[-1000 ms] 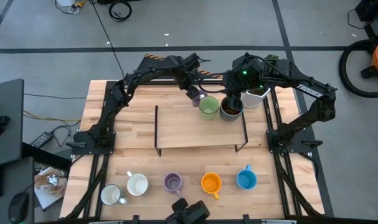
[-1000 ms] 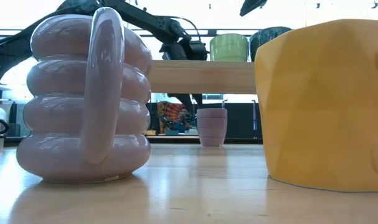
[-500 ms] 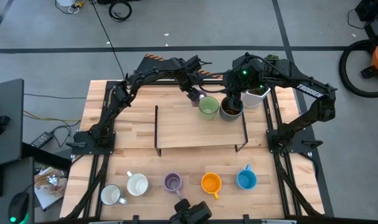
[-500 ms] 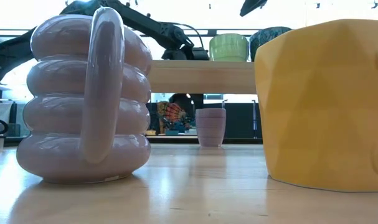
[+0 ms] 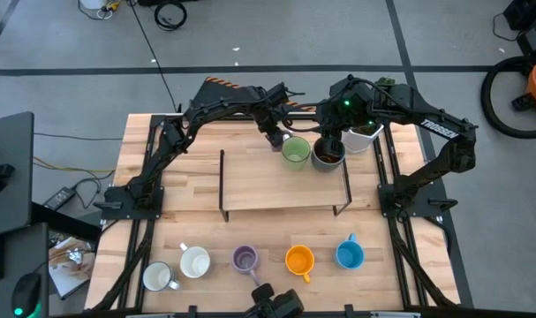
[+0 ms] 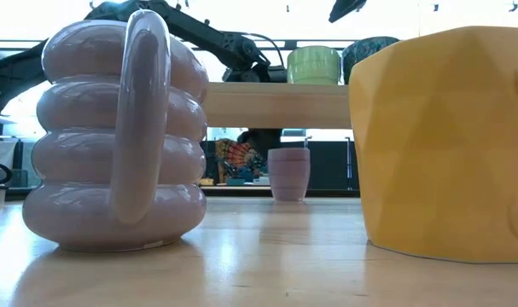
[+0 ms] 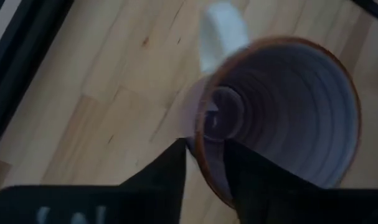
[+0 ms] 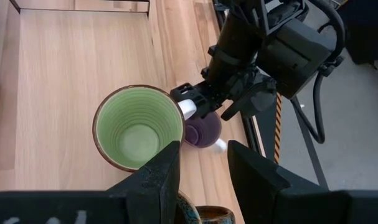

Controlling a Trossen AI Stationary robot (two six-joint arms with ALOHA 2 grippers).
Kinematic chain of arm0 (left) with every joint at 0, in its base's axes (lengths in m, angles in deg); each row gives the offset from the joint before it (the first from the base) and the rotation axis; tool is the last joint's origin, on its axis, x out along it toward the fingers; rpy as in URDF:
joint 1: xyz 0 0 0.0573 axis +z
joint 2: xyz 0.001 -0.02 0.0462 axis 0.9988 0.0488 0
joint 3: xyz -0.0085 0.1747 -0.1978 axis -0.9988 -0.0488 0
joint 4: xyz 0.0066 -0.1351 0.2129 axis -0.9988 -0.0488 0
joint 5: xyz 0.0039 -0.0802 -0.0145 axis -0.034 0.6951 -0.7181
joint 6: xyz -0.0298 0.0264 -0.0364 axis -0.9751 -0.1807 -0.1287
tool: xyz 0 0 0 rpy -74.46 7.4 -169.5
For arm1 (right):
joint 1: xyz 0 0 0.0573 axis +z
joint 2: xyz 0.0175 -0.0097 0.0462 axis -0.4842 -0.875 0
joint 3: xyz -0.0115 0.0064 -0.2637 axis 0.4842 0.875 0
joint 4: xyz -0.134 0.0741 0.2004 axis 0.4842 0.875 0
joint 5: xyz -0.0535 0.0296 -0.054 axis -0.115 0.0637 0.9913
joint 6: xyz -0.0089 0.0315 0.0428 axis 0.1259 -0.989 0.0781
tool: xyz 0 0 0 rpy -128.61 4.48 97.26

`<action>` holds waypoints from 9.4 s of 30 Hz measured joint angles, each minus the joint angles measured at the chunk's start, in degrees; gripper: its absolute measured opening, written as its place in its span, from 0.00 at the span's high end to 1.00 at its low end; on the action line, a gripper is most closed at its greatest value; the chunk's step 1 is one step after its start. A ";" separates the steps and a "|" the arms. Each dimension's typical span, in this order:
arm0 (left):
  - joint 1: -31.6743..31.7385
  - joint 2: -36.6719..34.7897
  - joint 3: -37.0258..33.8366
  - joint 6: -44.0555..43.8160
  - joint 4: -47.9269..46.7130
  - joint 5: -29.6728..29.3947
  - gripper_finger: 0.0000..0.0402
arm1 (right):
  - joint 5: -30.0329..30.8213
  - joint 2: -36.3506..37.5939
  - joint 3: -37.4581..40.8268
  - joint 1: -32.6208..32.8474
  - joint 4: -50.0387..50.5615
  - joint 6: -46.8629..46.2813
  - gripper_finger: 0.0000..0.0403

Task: Place coffee mugs
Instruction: Put the top purple mug on the shelf

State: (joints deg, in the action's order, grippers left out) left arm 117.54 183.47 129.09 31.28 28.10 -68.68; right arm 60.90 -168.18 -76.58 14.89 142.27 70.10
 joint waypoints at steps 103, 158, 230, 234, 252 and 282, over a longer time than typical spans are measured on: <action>-10.91 -16.48 9.07 -11.29 -29.68 -10.49 0.94 | 0.39 6.16 -6.62 6.25 -2.02 -4.11 0.65; -17.69 -31.27 1.81 5.73 -19.27 -15.62 0.66 | 1.60 -0.09 -2.21 15.94 -2.36 -6.85 0.65; -18.25 -48.68 -40.38 47.94 10.12 -9.19 0.76 | 3.93 -1.92 -2.13 18.80 -10.65 -7.70 0.65; -18.65 -48.65 -40.37 45.09 9.64 -8.22 0.86 | 3.89 -2.45 -2.12 18.80 -10.13 -7.69 0.65; -19.24 -48.59 -32.73 21.90 7.22 -6.98 0.95 | 3.96 -1.55 -2.14 18.88 -9.37 -7.53 0.65; -15.46 -26.32 -3.82 2.02 -16.82 -4.79 0.94 | 4.70 -0.72 -2.14 18.78 -5.27 -6.88 0.65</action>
State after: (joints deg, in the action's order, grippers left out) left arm 102.07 157.14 125.27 33.29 11.28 -73.47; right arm 65.60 -168.90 -78.73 33.67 137.00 63.22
